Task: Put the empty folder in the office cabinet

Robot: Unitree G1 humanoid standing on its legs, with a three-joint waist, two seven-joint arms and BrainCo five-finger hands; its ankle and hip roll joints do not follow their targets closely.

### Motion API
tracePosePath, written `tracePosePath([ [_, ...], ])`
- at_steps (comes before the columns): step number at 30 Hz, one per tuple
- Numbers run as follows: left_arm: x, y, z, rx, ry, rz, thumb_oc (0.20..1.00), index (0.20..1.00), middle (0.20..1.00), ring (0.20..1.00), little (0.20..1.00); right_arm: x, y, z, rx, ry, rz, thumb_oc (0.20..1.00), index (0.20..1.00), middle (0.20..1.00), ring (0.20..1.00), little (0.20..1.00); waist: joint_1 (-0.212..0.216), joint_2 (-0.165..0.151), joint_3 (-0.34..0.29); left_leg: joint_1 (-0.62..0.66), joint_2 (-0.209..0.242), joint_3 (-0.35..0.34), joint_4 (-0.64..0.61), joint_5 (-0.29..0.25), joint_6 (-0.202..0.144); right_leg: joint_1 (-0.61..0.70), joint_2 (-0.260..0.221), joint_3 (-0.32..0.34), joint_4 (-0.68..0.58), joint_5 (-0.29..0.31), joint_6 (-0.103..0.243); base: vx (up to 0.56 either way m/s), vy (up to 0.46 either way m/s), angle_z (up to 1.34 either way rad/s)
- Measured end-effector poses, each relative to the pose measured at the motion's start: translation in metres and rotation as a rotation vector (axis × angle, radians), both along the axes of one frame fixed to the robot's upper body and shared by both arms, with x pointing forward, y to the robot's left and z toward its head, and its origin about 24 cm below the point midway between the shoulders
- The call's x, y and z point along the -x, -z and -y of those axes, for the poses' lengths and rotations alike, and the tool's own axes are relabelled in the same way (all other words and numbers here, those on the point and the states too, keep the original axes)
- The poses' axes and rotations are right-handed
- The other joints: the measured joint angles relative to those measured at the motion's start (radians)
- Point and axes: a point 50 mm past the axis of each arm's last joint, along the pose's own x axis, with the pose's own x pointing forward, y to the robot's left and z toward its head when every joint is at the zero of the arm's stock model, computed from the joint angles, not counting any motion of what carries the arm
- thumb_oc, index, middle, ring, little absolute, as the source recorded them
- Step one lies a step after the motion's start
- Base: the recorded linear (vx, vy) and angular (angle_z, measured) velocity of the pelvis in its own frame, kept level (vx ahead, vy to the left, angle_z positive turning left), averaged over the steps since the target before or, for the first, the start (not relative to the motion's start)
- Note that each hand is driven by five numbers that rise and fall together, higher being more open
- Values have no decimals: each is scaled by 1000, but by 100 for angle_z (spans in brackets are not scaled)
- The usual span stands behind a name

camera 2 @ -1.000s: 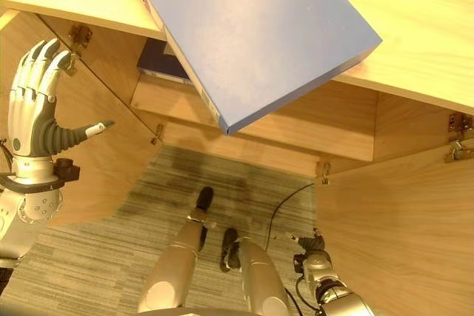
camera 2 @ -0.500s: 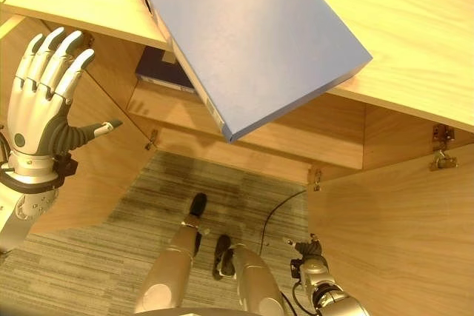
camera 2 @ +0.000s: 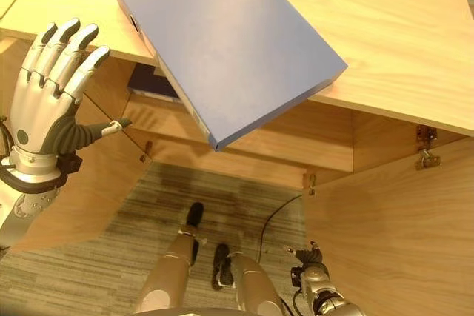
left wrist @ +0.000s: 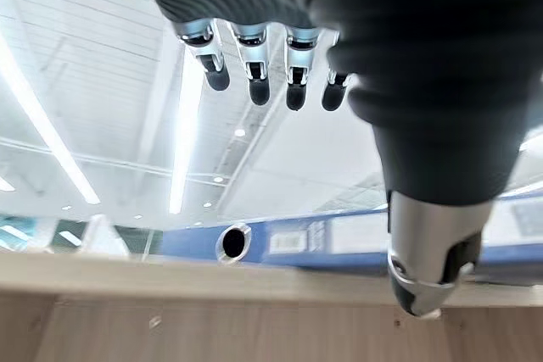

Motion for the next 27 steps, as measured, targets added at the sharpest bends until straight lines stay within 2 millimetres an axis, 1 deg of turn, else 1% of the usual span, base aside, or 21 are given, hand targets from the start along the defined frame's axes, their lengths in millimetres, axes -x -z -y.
tracePosePath([
  [2,0,-6,4,-32,15,21,1000,1000,1000,1000,1000,-1,0,-1,-1,-5,3,1000,1000,1000,1000,1000,-13,0,0,-1,2,1,0,1,0,-2,1,1,0,1,0,0,0,0],
  [4,1,-9,9,-66,37,32,1000,1000,1000,1000,1000,0,0,0,3,-11,-2,1000,1000,1000,1000,1000,-16,1,0,-4,4,5,1,0,-1,-1,2,3,0,1,1,6,-2,-6],
  [8,5,-15,17,-83,77,54,1000,1000,1000,1000,1000,1,1,-2,8,-29,-9,1000,1000,1000,1000,1000,-28,2,-1,-13,6,6,16,-2,1,-3,5,4,0,1,2,3,1,-1],
  [11,6,-19,23,-91,103,71,1000,1000,1000,1000,1000,1,1,-2,7,-29,-10,1000,1000,1000,1000,1000,-37,4,-3,-16,7,6,22,-11,-4,-3,6,4,-2,1,2,0,0,0],
  [13,6,-18,26,-100,123,63,1000,1000,1000,1000,1000,2,1,-1,6,-29,-13,1000,1000,1000,1000,1000,-37,7,-8,-17,7,6,22,-12,-3,-3,6,4,-3,1,2,0,0,0],
  [14,5,-15,30,-114,141,41,1000,1000,1000,1000,1000,4,2,-1,4,-29,-18,1000,1000,1000,1000,1000,-39,10,-23,-20,7,8,22,-13,-3,-5,6,6,-6,2,2,0,0,0],
  [18,4,-11,39,-156,182,9,1000,1000,1000,1000,1000,4,2,-2,3,-30,-19,1000,1000,1000,1000,1000,-41,21,-46,-20,7,8,21,-11,2,-4,6,6,-10,3,3,0,0,0],
  [23,3,-10,39,-186,175,-18,1000,1000,1000,1000,1000,5,3,-1,3,-30,-20,1000,1000,1000,1000,1000,-60,24,-49,-21,9,7,22,-11,1,-5,9,6,-10,2,4,0,0,0],
  [27,3,-9,41,-195,179,-28,1000,1000,1000,1000,1000,6,3,-1,3,-29,-23,1000,1000,1000,1000,1000,-64,24,-49,-22,9,10,25,-14,0,-5,9,10,-9,3,4,3,-3,-1],
])
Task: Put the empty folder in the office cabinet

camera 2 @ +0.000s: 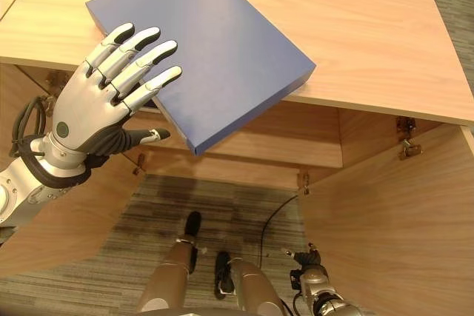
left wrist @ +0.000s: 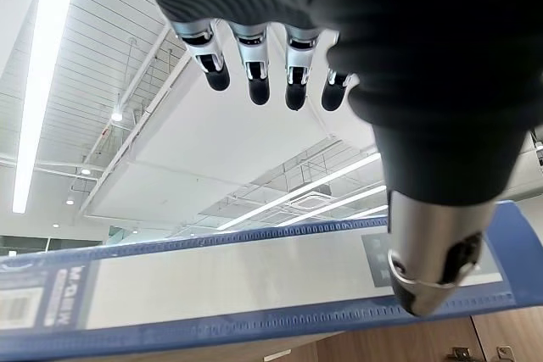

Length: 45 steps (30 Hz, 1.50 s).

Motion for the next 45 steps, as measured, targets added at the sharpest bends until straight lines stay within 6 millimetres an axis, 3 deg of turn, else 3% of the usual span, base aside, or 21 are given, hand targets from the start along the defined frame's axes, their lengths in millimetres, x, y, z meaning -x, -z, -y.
tracePosePath([
  [15,-4,-5,7,-26,15,14,1000,1000,1000,1000,1000,0,0,0,0,-1,0,1000,1000,1000,1000,1000,-2,0,0,-5,9,15,13,-3,2,-8,6,15,9,1,1,0,-3,-3],
  [31,-11,-12,14,-33,17,34,1000,1000,1000,1000,1000,0,0,0,0,-2,0,1000,1000,1000,1000,1000,-32,0,0,-9,15,25,15,-5,4,-16,8,24,13,4,6,-1,0,-1],
  [45,-20,-1,11,-88,-31,-29,1000,1000,1000,1000,1000,0,0,0,-1,-2,0,1000,1000,1000,1000,1000,-30,1,-17,-11,22,40,16,-9,4,-22,13,39,13,7,6,1,4,-3],
])
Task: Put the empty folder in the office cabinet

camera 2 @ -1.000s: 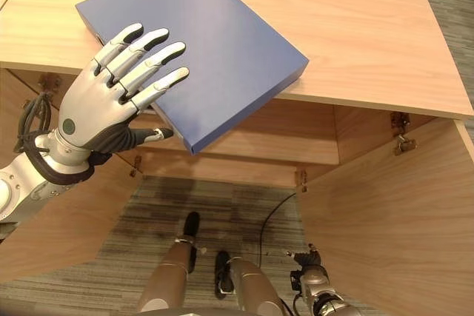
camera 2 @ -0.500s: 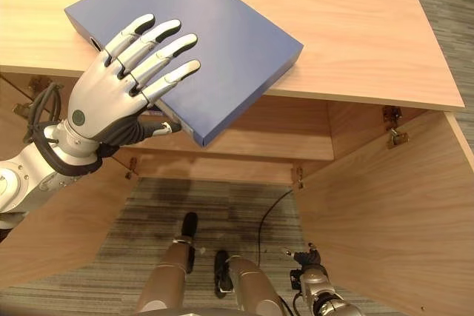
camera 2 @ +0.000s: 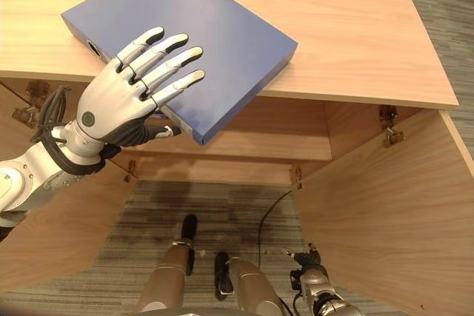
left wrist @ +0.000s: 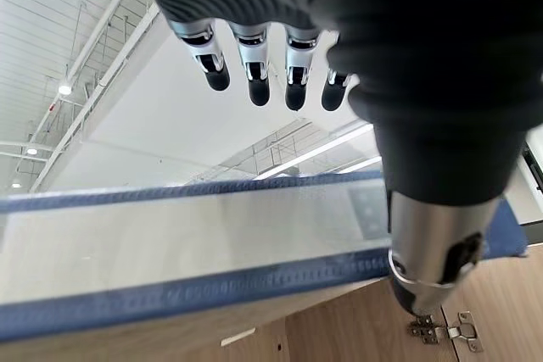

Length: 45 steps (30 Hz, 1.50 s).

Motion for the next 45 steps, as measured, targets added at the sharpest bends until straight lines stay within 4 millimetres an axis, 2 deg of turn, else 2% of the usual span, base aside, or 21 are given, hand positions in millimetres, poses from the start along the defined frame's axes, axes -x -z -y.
tracePosePath([
  [21,-1,5,-1,-21,-18,-35,1000,1000,1000,1000,1000,1,1,0,-8,-3,-4,1000,1000,1000,1000,1000,-3,2,3,-1,10,9,7,-1,0,-3,8,10,1,4,-3,1,1,-1],
  [25,-3,11,0,-48,-24,-55,1000,1000,1000,1000,1000,1,1,0,-8,-3,-4,1000,1000,1000,1000,1000,-3,3,4,-1,11,10,7,-2,0,-6,8,11,1,4,-3,0,0,0],
  [29,-14,21,-4,-77,-69,-102,1000,1000,1000,1000,1000,1,0,0,-7,-3,-3,1000,1000,1000,1000,1000,-10,1,14,-1,11,11,8,-2,0,-7,8,11,3,4,-3,0,0,0],
  [35,-19,10,-2,-92,-90,-45,1000,1000,1000,1000,1000,-1,0,1,-6,-3,0,1000,1000,1000,1000,1000,-15,-1,34,-1,11,16,11,-2,1,-5,8,16,8,5,-3,-4,2,-1],
  [45,-27,9,-3,-77,-129,-11,1000,1000,1000,1000,1000,-4,-1,0,-6,-5,4,1000,1000,1000,1000,1000,-26,-1,34,0,15,31,15,-4,3,-10,9,29,19,5,-3,-1,3,-3],
])
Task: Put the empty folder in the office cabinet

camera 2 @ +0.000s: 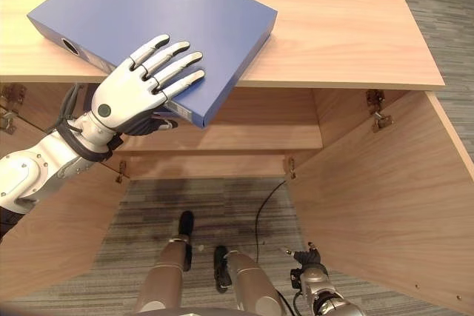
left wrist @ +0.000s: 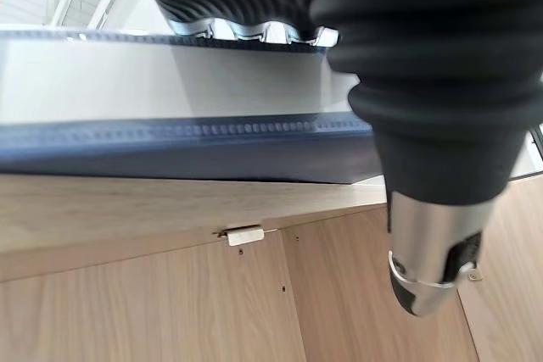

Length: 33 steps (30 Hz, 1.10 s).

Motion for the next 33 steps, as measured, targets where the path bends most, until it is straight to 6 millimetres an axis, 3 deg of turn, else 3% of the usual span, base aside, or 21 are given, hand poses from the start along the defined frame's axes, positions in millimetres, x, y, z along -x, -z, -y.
tracePosePath([
  [8,1,-15,1,134,20,110,1000,1000,1000,1000,1000,-1,0,0,1,-1,2,1000,1000,1000,1000,1000,0,0,0,2,1,4,2,-1,1,0,0,4,4,0,0,0,0,0],
  [26,3,-17,1,152,28,134,1000,1000,1000,1000,1000,-1,0,-2,6,-23,-4,1000,1000,1000,1000,1000,1,2,1,4,1,7,10,-7,2,-4,0,6,21,-1,-2,0,0,0],
  [27,3,-17,1,154,28,134,918,918,918,918,918,-1,0,-2,6,-23,-4,1000,1000,1000,1000,1000,1,3,2,4,1,7,10,-9,1,-4,0,7,21,-2,-2,0,0,0],
  [28,3,-17,1,161,29,137,200,200,200,200,200,-1,0,-2,6,-23,-5,1000,1000,1000,1000,1000,2,3,2,3,1,8,10,-6,2,-4,0,7,22,-1,-1,0,0,0],
  [33,-6,-3,-2,245,-21,98,200,200,200,200,200,-2,0,-3,6,-24,-1,1000,1000,1000,1000,1000,2,4,3,3,2,10,11,-4,2,-9,0,9,29,0,-5,0,0,0],
])
